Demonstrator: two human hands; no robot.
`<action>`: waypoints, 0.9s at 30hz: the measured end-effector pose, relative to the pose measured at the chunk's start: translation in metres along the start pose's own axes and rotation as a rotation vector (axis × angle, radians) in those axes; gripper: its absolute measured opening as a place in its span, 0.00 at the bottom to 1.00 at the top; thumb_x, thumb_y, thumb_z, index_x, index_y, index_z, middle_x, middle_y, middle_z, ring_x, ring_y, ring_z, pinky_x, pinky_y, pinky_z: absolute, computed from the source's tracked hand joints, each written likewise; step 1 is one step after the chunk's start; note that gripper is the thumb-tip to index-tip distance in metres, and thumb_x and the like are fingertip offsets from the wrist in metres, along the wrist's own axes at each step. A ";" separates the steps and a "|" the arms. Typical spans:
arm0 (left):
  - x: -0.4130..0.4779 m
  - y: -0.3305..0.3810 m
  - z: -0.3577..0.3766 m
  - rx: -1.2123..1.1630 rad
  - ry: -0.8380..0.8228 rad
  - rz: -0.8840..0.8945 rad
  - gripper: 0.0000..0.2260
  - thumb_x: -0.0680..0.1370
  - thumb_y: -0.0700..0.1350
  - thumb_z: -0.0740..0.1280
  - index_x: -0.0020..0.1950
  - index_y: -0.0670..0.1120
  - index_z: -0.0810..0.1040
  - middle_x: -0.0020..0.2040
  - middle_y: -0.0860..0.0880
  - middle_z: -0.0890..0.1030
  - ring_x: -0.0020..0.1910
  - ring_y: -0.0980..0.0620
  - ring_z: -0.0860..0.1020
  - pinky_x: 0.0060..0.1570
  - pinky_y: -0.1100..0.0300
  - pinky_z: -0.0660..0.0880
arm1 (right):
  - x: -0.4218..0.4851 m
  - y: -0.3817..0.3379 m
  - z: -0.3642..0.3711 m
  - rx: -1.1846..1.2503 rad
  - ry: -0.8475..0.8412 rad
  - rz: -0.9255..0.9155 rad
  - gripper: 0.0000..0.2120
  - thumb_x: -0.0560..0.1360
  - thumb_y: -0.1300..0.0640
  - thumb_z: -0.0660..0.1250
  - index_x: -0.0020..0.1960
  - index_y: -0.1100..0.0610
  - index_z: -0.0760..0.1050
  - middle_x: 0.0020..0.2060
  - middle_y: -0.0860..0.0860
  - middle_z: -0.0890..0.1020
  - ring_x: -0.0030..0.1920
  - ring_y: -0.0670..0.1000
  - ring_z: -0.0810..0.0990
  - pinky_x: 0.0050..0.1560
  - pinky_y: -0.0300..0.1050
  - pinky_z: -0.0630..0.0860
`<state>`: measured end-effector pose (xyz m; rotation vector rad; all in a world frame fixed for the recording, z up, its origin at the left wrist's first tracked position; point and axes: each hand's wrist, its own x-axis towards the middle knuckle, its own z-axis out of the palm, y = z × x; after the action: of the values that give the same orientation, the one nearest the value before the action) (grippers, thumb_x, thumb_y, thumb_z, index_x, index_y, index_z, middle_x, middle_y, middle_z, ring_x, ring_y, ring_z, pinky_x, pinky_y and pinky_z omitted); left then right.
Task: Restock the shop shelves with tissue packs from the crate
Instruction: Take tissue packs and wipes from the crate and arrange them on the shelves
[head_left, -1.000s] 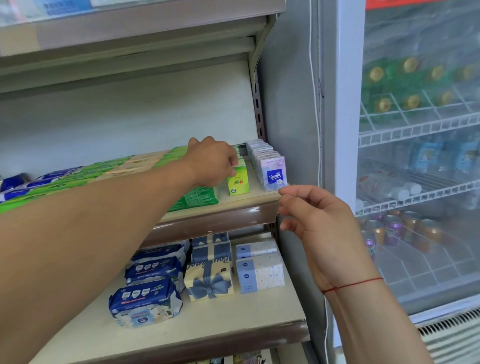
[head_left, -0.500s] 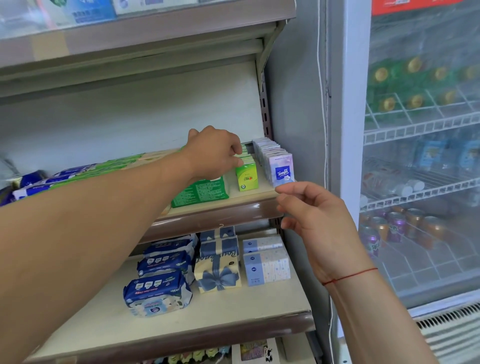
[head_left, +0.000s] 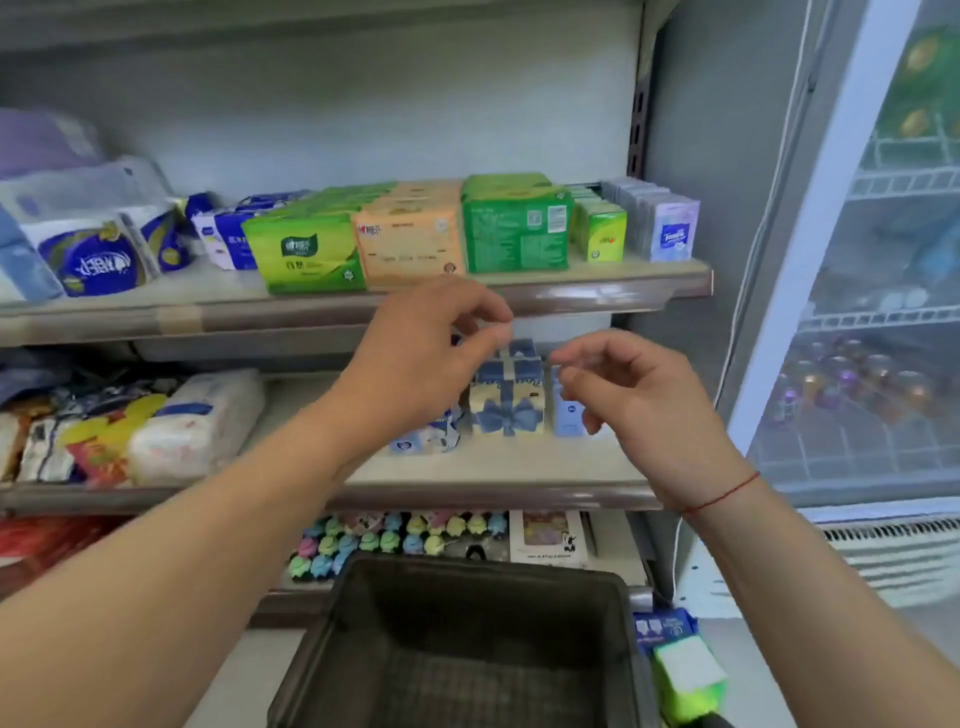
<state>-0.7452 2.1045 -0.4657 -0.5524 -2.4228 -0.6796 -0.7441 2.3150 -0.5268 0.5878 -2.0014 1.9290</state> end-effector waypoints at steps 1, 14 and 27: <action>-0.021 -0.008 0.002 -0.018 0.005 -0.026 0.03 0.79 0.50 0.72 0.52 0.54 0.83 0.46 0.60 0.81 0.46 0.62 0.78 0.46 0.69 0.70 | -0.009 0.008 0.012 -0.053 -0.051 0.023 0.07 0.77 0.68 0.70 0.49 0.59 0.84 0.37 0.53 0.82 0.32 0.47 0.76 0.32 0.43 0.75; -0.271 -0.121 0.160 -0.232 -0.372 -0.555 0.09 0.78 0.48 0.73 0.57 0.52 0.83 0.52 0.53 0.84 0.50 0.56 0.81 0.59 0.59 0.77 | -0.143 0.191 0.074 -0.640 -0.482 0.702 0.08 0.76 0.62 0.67 0.47 0.53 0.85 0.44 0.51 0.85 0.44 0.51 0.82 0.40 0.46 0.84; -0.361 -0.182 0.284 -0.231 -0.787 -0.658 0.17 0.76 0.53 0.74 0.64 0.52 0.79 0.59 0.49 0.82 0.55 0.49 0.81 0.60 0.50 0.78 | -0.225 0.344 0.100 -1.189 -1.054 0.858 0.13 0.75 0.60 0.67 0.58 0.55 0.83 0.56 0.54 0.85 0.61 0.57 0.81 0.59 0.42 0.74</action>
<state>-0.6780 2.0412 -0.9507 -0.0741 -3.3378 -1.1900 -0.7085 2.2396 -0.9414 0.4078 -3.8801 0.0752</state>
